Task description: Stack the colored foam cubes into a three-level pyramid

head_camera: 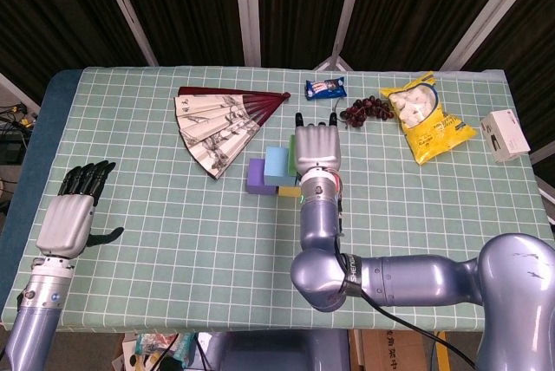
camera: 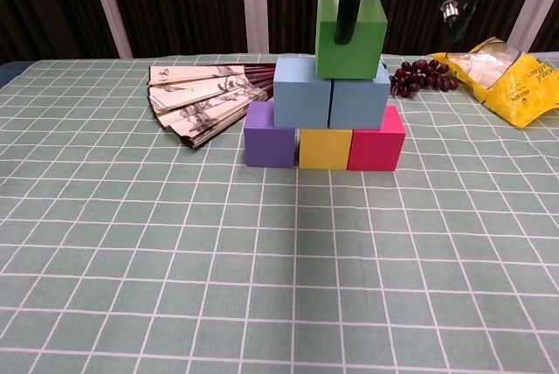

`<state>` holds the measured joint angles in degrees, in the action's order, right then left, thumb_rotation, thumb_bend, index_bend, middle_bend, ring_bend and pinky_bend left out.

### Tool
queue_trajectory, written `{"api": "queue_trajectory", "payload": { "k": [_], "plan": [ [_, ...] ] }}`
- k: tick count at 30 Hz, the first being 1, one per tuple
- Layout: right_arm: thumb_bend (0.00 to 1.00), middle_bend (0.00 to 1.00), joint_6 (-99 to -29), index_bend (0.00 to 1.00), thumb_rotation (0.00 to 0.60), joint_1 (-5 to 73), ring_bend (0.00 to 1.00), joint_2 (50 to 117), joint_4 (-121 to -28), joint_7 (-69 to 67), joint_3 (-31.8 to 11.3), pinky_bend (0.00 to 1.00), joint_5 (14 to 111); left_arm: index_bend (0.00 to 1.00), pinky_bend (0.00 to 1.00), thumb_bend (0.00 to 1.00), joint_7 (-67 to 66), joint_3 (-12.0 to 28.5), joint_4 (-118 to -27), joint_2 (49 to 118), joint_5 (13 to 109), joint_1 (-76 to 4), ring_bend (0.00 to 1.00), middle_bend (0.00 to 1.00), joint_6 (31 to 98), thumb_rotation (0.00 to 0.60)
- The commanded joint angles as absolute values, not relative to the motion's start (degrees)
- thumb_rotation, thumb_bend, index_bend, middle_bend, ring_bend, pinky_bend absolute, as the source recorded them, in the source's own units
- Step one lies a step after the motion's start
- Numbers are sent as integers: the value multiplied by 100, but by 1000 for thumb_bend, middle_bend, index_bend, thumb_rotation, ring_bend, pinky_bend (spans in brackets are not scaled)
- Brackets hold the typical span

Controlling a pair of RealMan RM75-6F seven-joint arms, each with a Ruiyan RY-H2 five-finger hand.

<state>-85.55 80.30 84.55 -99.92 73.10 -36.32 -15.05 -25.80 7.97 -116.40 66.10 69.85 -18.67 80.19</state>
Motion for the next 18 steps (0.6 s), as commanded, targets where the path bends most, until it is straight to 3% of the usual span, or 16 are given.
{"api": "queue_trajectory", "payload": {
  "k": [1,18],
  "plan": [
    [280,430,-8551,7,600,8033,262,8466,-9979,7322,-3623,0,-1497,0,19,76,-2576,801,-11637,6609,6984,-1867,60,50,8022,600],
    [281,429,-8525,7,600,8018,262,8518,-9930,7342,-3590,0,-1432,0,19,76,-2579,790,-11622,6617,6969,-1874,60,51,8005,600]
  ]
}}
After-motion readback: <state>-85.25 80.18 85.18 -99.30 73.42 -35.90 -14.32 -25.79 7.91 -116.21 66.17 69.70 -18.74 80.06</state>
